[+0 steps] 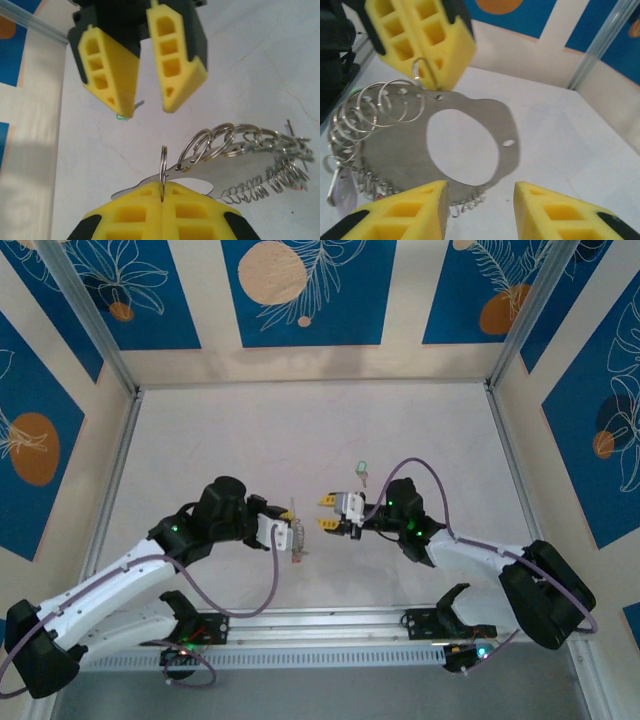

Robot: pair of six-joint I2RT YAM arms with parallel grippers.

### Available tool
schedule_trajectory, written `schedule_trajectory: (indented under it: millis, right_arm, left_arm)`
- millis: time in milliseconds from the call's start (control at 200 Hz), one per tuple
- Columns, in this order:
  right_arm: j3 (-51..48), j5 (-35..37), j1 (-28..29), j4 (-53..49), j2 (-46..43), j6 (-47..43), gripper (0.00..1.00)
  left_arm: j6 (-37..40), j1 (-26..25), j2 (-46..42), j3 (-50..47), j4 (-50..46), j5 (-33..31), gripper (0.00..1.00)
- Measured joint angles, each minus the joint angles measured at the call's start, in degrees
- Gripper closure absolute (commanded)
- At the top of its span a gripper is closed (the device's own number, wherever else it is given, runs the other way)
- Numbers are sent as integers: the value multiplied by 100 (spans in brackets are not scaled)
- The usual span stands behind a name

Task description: Put the keys on the keyring

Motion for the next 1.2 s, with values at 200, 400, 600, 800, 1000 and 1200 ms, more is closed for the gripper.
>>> schedule_trajectory:
  millis: [200, 400, 600, 800, 1000, 1200]
  right_arm:
    - [4, -61, 345, -138, -415, -221, 64]
    - [142, 0, 761, -328, -304, -616, 68]
    - [262, 162, 927, -339, -120, -855, 74]
    - [271, 411, 984, -245, -66, -957, 74]
    - [271, 634, 1067, -87, -61, -957, 76]
    - [271, 776, 1121, 13, -63, -964, 87]
  left_arm:
    - [280, -4, -92, -125, 7, 146, 100]
    - [267, -9, -92, -136, 79, 258, 100]
    - [90, -9, -92, -136, 232, 369, 100]
    - [-85, -9, -92, -136, 339, 470, 100]
    - [-212, -9, -90, -136, 348, 511, 100]
    - [-417, -9, -63, -136, 352, 507, 100]
